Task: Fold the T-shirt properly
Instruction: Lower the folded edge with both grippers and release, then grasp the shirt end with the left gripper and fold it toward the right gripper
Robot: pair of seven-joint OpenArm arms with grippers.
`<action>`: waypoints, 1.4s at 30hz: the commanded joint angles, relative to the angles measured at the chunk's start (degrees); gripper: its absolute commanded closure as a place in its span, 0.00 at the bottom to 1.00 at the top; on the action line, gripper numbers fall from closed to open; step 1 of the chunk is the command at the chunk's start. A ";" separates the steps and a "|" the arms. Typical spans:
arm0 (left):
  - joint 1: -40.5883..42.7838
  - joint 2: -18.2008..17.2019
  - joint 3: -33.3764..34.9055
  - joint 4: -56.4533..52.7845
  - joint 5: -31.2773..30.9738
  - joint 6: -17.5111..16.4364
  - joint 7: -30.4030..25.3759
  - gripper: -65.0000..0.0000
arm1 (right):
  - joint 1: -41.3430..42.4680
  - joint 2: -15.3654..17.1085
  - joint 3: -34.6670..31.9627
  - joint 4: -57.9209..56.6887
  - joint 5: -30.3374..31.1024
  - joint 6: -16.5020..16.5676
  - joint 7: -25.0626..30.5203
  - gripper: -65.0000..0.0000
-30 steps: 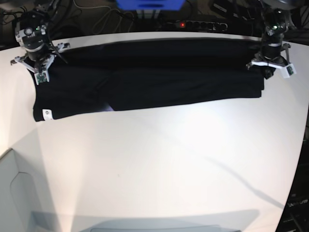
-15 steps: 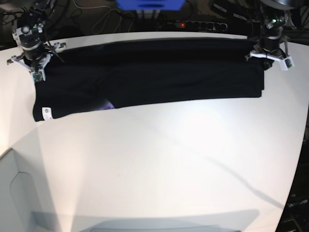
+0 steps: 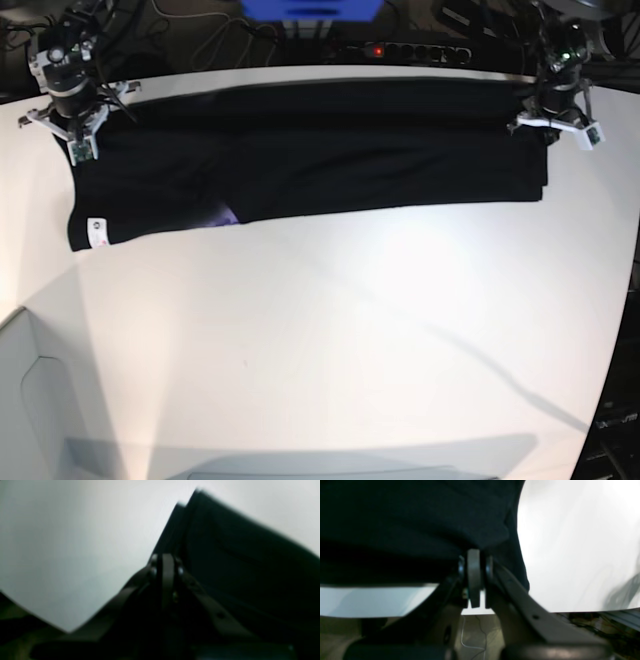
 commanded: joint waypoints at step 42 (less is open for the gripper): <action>1.31 -0.31 1.77 -1.38 -0.02 0.40 -1.45 0.32 | 8.27 -2.49 -2.09 -8.03 -0.41 0.60 0.56 0.56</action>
